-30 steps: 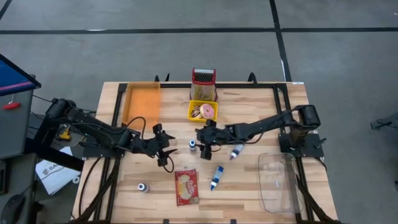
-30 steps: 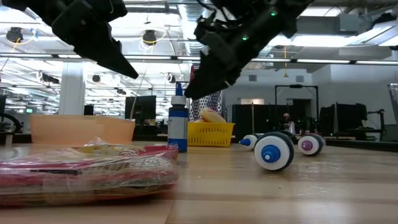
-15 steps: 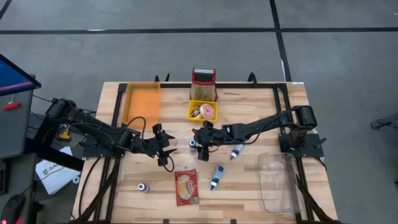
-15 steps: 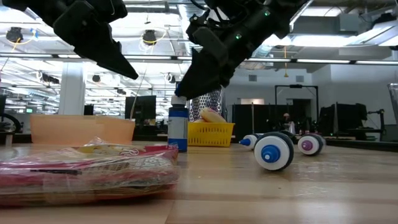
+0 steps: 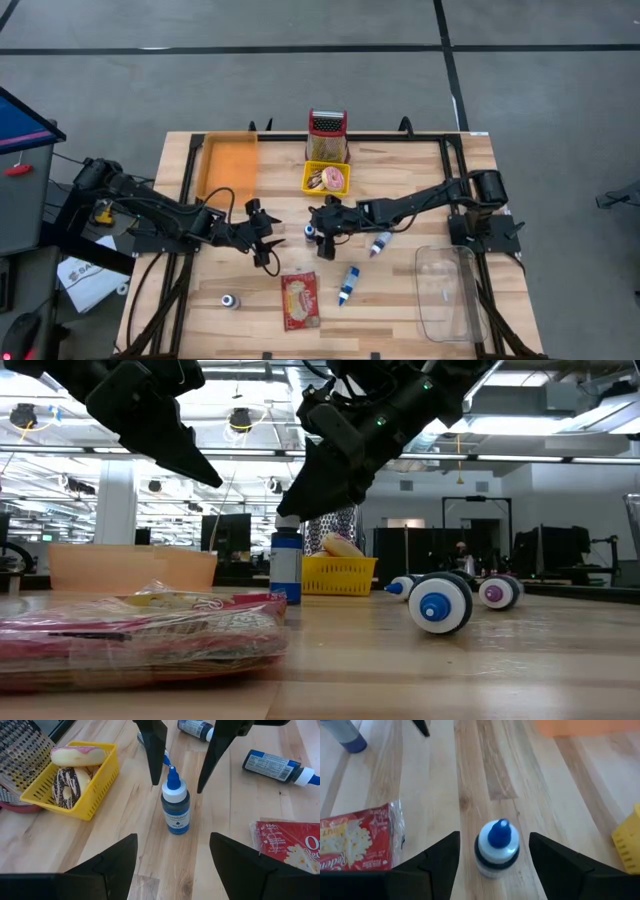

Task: Pick & Place Food Item
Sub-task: Put the middle blue food coloring bottle into the transparent bin

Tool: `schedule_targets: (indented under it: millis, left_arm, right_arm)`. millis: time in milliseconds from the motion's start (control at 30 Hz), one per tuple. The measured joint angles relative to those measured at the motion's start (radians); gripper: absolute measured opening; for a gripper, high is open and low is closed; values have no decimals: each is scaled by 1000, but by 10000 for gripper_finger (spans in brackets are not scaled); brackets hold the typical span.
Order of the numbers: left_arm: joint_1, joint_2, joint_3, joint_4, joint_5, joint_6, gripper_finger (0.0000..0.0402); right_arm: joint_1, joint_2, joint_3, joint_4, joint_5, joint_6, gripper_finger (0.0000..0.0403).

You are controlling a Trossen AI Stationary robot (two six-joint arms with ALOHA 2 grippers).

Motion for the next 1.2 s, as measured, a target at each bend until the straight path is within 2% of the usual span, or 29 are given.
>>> schedule_targets:
  millis: [233, 733, 1200]
  left_arm:
    - [0, 0, 0, 1, 0, 0, 243]
    - [0, 0, 0, 4, 0, 0, 243]
    - [0, 0, 0, 6, 0, 0, 242]
  right_arm:
    - [-2, 5, 0, 11, -22, 8, 226]
    - [-6, 6, 0, 9, -22, 16, 181]
    - [-13, 53, 14, 22, -52, 26, 108]
